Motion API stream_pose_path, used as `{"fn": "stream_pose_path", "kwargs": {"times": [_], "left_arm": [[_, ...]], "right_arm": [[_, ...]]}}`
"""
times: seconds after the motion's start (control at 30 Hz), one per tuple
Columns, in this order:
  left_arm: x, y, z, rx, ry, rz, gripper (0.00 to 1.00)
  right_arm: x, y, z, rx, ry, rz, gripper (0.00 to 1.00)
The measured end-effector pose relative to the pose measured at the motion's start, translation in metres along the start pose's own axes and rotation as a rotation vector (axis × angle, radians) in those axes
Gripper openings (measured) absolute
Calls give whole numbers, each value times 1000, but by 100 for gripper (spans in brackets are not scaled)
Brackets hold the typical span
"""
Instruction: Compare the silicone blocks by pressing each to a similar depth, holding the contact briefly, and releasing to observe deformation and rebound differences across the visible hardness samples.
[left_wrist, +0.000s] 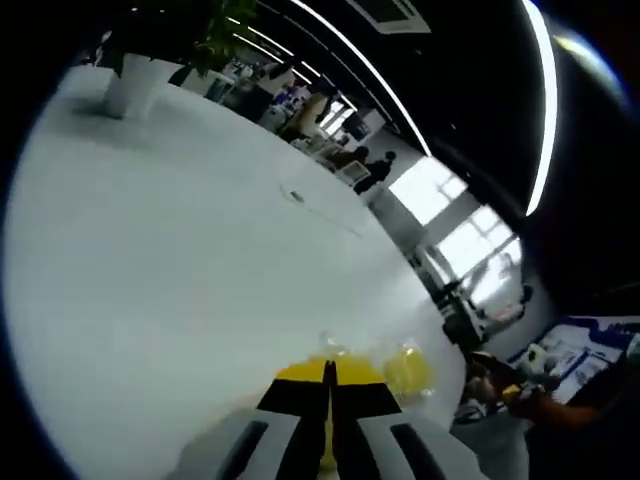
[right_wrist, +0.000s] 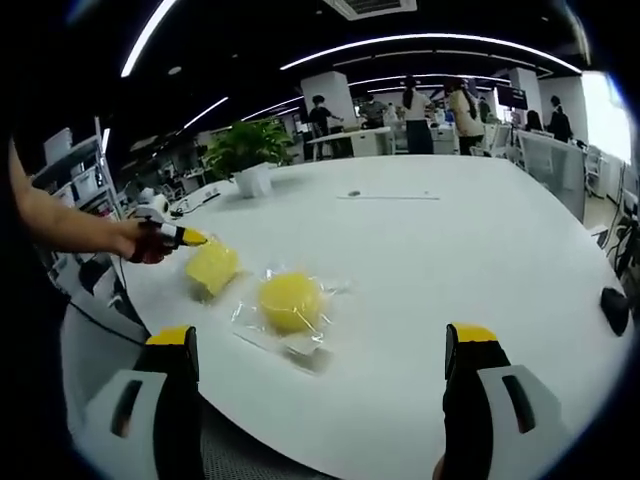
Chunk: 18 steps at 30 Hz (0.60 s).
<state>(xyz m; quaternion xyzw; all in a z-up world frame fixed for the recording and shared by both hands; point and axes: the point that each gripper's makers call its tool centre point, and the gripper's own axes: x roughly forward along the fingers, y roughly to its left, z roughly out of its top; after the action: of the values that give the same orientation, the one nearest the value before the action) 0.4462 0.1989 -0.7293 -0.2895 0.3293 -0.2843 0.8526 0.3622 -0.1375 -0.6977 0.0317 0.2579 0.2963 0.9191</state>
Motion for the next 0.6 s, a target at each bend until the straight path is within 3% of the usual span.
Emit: {"fn": "stream_pose_path", "kwargs": {"times": [0.13, 0.2, 0.37, 0.43, 0.6], "left_arm": [[-5, -13, 9, 57, -45, -5, 0], [-7, -15, 12, 163, -62, 3, 0], [-16, -25, 17, 183, -95, 0, 0], [-22, -21, 21, 272, -111, 47, 0], [-30, -36, 24, 330, -130, 8, 0]], "right_arm": [[0, 2, 4, -8, -7, 9, 96], [0, 3, 7, -3, -14, 14, 96], [1, 3, 12, -1, -26, 18, 96], [2, 5, 15, -1, -33, 26, 96], [4, 10, 24, -15, -40, 46, 96]]}}
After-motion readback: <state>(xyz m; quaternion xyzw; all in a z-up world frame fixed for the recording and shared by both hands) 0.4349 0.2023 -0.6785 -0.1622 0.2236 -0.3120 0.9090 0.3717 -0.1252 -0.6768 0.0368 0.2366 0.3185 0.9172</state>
